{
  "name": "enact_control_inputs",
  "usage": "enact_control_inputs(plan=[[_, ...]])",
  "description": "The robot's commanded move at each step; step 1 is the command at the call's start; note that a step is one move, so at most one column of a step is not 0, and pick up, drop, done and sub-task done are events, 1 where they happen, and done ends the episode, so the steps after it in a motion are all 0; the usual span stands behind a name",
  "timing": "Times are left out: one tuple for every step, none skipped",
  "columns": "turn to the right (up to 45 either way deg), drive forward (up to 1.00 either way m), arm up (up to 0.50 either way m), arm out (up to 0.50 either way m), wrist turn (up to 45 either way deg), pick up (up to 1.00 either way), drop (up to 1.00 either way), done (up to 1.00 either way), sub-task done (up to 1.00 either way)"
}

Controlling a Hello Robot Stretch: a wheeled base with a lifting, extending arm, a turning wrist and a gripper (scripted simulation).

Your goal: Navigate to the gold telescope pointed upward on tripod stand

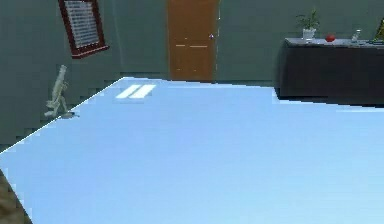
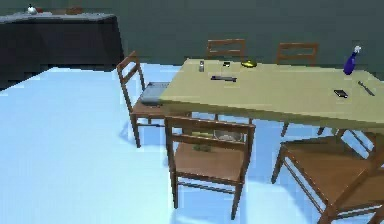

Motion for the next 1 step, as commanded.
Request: enact_control_inputs(plan=[[-27.0,0.0,0.0,0.0,0.0,0.0,0.0,0.0,0.0]])
